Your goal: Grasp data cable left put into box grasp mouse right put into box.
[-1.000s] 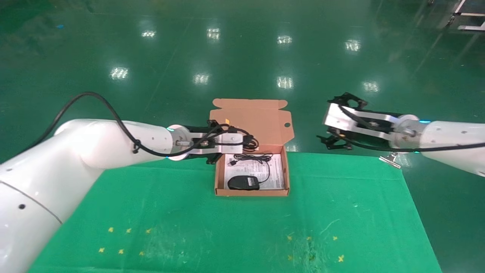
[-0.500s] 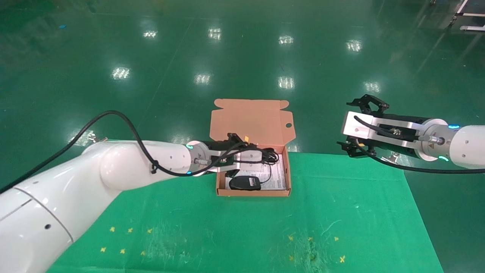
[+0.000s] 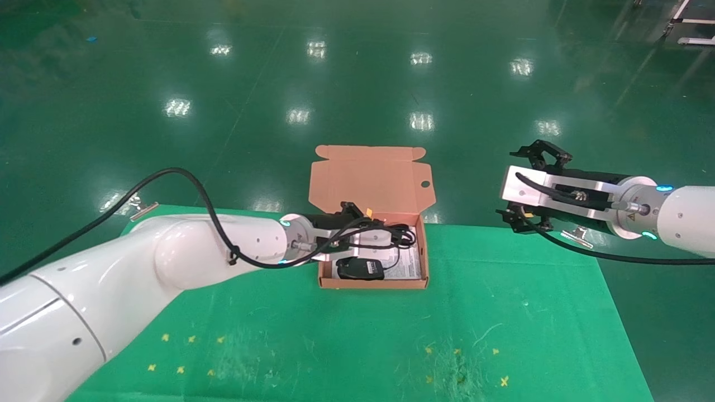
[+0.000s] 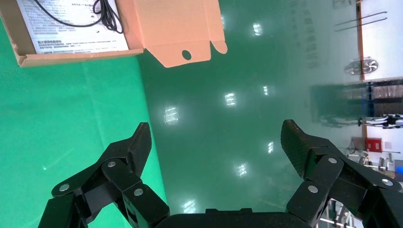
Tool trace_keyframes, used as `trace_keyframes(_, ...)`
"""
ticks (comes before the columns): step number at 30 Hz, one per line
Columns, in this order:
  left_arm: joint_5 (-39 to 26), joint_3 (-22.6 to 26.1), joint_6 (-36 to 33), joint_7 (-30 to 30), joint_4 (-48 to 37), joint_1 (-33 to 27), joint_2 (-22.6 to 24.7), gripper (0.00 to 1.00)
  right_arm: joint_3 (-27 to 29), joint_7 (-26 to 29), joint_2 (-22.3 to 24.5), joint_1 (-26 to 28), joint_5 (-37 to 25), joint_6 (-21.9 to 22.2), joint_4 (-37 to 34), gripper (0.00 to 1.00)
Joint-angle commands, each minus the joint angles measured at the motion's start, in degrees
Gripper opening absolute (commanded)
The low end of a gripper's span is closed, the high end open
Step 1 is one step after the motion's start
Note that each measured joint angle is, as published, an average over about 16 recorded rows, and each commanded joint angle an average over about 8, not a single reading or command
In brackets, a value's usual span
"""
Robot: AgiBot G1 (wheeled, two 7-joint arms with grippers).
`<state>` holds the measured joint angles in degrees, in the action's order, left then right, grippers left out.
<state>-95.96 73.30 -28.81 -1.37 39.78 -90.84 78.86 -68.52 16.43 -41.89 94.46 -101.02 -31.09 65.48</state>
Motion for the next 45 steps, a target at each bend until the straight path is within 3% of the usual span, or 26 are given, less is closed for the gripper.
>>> trace_keyframes(1,0.67,0.82,0.54,-0.04,-0.04,-0.13,0.05,1.00,-0.13,0.62,0.16,0.02,-0.60,0.02,0.46,1.00)
trace_keyframes(16,0.54,-0.15,0.13,0.38,1.70,-0.54,-1.88,1.00,0.08,0.21,-0.03,0.15,-0.21,0.18,-0.01,1.00)
trace_keyframes(24,1.42,-2.30,0.38,2.84,4.81,-5.76,-6.55,1.00,1.25,-0.54,0.43,2.95,-2.54,2.12,1.62,1.00)
trace_keyframes(30,1.50,-2.94,0.01,3.80,5.52,-7.33,-7.76,1.00,0.93,-1.79,0.31,4.70,-4.44,1.21,2.76,1.00)
trace_keyframes(35,3.87,-5.45,-2.65,4.29,6.88,-5.91,-9.55,1.00,2.57,-2.06,0.47,3.67,-2.60,-1.11,3.12,1.00)
trace_keyframes(45,12.34,-14.19,-11.80,5.61,11.42,0.02,-15.33,1.00,10.77,-2.64,1.52,-2.36,7.57,-9.90,3.93,1.00)
